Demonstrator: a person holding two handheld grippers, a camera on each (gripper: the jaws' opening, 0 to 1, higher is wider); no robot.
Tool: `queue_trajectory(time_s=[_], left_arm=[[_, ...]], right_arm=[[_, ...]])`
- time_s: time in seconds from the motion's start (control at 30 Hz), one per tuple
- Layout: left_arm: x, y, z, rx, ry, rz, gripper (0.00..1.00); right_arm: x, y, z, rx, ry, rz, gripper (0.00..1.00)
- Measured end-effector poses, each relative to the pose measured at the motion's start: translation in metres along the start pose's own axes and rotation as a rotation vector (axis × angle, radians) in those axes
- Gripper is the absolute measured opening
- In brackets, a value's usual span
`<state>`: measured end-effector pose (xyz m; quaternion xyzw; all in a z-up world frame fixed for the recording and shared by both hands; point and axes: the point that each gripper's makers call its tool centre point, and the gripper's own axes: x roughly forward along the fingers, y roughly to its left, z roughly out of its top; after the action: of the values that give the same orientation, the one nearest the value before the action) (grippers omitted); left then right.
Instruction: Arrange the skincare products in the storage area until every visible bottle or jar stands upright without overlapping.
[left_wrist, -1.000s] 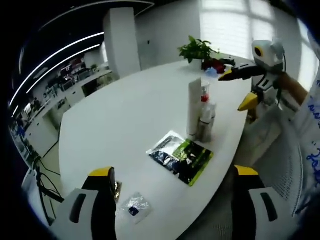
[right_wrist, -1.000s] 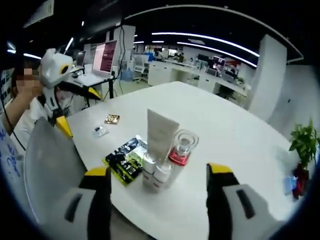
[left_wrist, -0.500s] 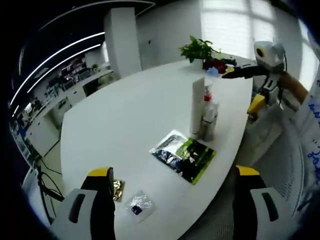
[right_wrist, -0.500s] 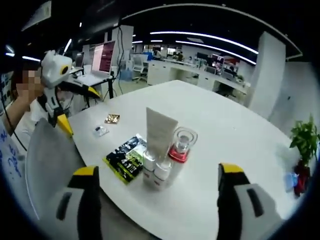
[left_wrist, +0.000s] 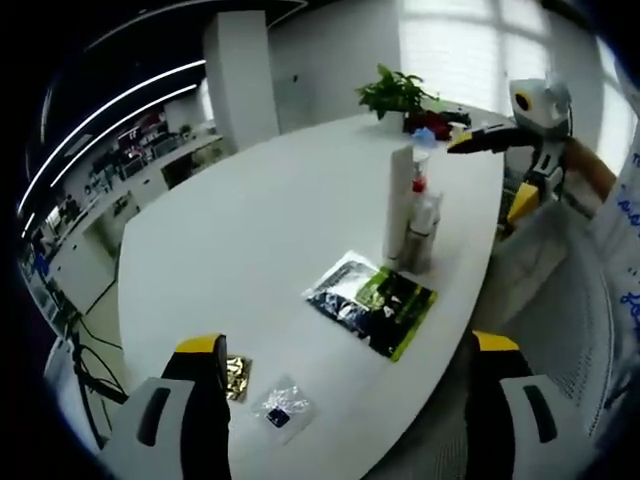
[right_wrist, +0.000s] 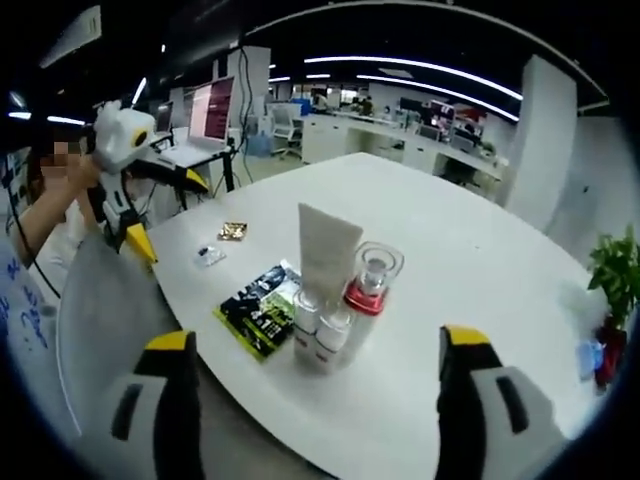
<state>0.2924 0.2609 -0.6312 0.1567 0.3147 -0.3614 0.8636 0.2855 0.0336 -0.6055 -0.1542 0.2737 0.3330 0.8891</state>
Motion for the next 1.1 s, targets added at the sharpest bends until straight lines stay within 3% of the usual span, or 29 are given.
queue_trajectory(time_s=[0.23, 0.63, 0.77, 1.1], left_arm=[[0.004, 0.004, -0.015, 0.034, 0.057, -0.016, 0.96], [0.013, 0.019, -0.034, 0.085, 0.139, -0.047, 0.87], [0.017, 0.024, -0.045, 0.13, 0.195, -0.044, 0.84], [0.025, 0.031, -0.055, 0.225, 0.242, -0.086, 0.76]], right_arm=[[-0.001, -0.001, 0.0, 0.009, -0.006, -0.013, 1.0], [-0.002, 0.002, 0.0, 0.037, -0.016, -0.005, 1.0], [-0.002, 0.003, 0.0, 0.047, -0.022, -0.001, 1.0], [-0.003, 0.003, -0.001, 0.06, -0.026, -0.007, 1.0]])
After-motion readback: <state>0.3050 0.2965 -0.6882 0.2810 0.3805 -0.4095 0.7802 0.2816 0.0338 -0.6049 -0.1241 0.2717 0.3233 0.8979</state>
